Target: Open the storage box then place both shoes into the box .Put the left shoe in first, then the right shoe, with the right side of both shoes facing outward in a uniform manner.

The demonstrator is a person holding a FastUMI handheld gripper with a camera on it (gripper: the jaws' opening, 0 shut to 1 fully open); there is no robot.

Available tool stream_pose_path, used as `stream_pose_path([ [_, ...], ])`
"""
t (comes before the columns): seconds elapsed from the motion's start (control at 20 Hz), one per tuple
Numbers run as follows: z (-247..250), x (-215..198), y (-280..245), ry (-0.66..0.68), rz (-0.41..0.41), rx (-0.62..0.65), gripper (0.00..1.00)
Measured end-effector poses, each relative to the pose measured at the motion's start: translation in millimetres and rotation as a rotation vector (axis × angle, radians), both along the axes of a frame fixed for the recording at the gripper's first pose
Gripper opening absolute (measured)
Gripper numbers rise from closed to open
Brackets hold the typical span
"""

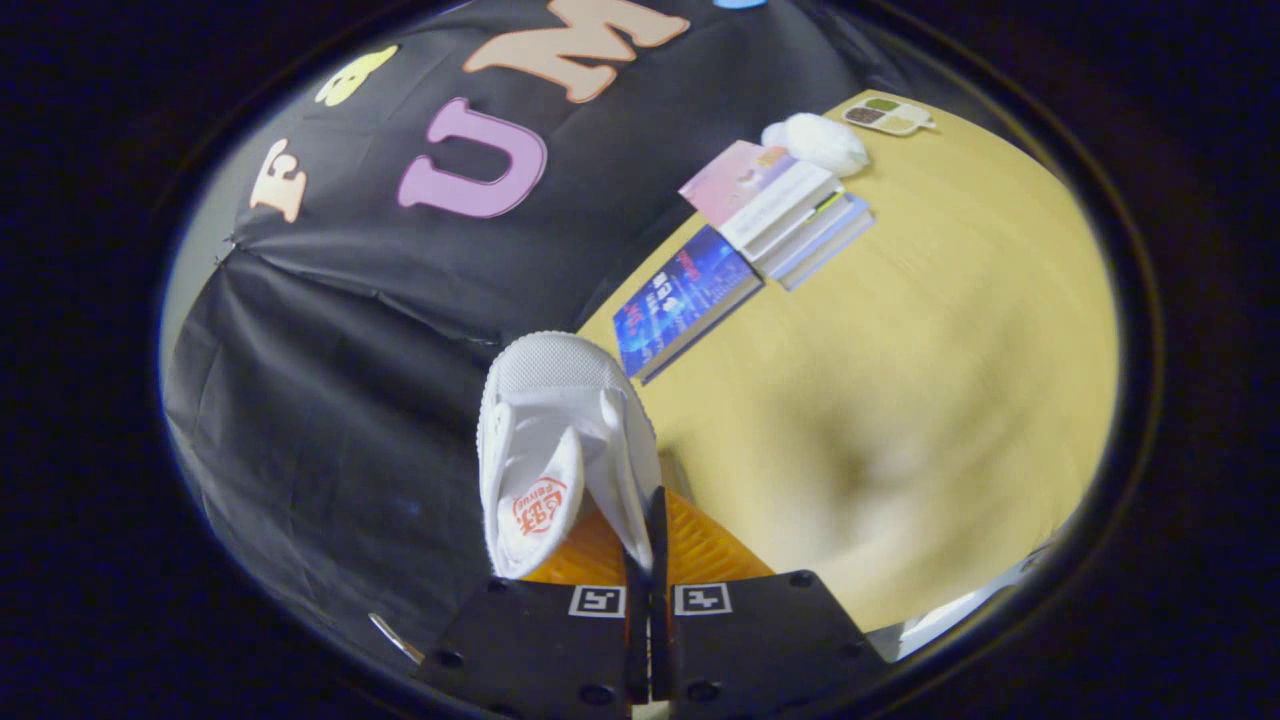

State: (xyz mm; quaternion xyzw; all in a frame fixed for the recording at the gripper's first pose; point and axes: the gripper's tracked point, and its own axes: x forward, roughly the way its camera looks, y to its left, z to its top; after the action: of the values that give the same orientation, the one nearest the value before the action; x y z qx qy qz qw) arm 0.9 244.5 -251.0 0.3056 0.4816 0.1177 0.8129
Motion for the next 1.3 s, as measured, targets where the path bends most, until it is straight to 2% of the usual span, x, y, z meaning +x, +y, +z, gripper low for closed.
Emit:
stream_pose_path([
  [0.25, 4, -15, 80, -0.023, 0.053, -0.059, 0.04],
  [0.5, -48, -26, 122, -0.027, 0.071, -0.29, 0.04],
  [0.7, -77, -33, 133, -0.058, 0.093, -0.443, 0.04],
  [0.9, -91, -32, 122, -0.116, 0.063, -0.622, 0.04],
  [1.0, -97, -31, 127, -0.139, 0.077, -0.655, 0.04],
  [1.1, -101, -34, 135, -0.133, 0.088, -0.638, 0.12],
  [1.3, -102, -38, 143, -0.152, 0.139, -0.63, 0.39],
])
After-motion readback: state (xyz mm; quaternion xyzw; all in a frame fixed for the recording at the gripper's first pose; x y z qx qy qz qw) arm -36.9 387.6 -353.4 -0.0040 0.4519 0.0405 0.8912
